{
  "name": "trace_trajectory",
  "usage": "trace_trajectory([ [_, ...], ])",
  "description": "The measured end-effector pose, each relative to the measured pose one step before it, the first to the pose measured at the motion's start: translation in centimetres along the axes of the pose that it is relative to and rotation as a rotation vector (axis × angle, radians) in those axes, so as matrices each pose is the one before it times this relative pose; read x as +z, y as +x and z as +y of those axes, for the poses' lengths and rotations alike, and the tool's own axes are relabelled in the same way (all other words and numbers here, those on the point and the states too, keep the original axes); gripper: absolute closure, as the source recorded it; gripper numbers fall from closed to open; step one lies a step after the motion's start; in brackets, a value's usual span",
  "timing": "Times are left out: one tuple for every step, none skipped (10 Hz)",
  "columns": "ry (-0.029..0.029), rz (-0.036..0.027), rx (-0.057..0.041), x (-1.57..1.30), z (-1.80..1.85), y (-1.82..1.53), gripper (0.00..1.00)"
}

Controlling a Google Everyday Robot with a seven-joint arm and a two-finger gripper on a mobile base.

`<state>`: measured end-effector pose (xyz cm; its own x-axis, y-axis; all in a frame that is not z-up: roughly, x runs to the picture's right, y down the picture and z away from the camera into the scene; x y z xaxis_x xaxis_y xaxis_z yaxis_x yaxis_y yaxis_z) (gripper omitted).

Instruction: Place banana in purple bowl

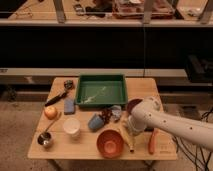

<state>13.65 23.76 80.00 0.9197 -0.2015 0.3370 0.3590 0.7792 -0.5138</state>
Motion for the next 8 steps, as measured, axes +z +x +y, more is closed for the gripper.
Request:
trace_trajectory([
  [-0.00579, -0.0048, 0.0062, 0.227, -0.1, 0.079, 0.2],
  [-0.01542, -0.00493, 0.00794, 0.389, -0.019, 0.067, 0.2],
  [-0.0151, -0.00339, 0.00861, 0.376, -0.016, 0.036, 0.23],
  [-0.00871, -0.00348, 0.00602, 0.164, -0.09, -0.072, 0.29],
  [-0.01494, -0.00433, 0.01173, 0.277, 0.143, 0.085, 0.4],
  [-0.00835, -0.00321, 0.00848, 0.149, 0.099, 0.068, 0.49],
  [-0.00533, -0.00466, 0.00904, 0.168, 0.032, 0.031, 0.59],
  [-0.00588, -0.00392, 0.00584, 0.075, -0.038, -0.076, 0.7],
])
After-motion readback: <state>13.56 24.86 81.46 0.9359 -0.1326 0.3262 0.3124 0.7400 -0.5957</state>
